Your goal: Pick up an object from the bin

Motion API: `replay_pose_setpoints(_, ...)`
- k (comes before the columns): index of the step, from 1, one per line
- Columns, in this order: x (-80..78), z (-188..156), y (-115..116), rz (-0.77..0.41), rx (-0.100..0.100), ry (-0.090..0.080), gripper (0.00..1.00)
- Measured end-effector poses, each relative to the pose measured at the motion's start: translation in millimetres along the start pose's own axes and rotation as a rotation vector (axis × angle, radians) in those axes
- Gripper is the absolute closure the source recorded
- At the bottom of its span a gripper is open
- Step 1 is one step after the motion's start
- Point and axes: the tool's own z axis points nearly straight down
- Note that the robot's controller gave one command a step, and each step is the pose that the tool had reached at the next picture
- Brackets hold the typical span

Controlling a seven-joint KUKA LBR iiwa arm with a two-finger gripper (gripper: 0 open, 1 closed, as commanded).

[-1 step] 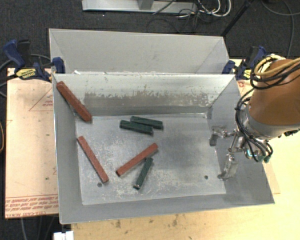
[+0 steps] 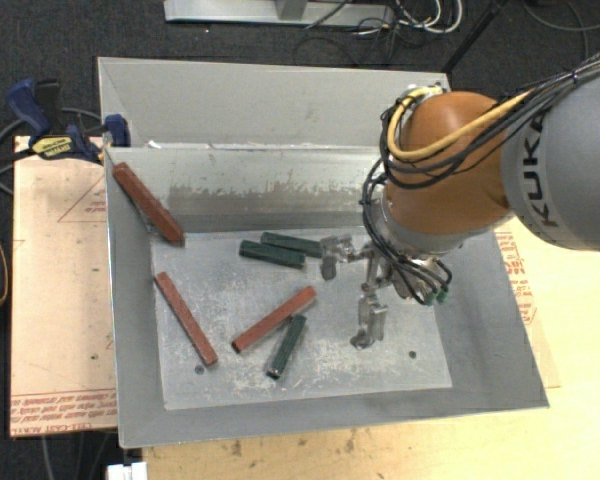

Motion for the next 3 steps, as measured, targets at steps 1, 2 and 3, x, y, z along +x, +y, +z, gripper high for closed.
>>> replay_pose_setpoints(1,-60.8,112,-4,-0.256,0.001,0.006,0.0)
replay_pose_setpoints(2,-54.0,125,-41,-0.481,0.002,0.005,0.0)
replay_pose_setpoints(3,-62.0,113,5,-0.391,0.0,0.001,0.0)
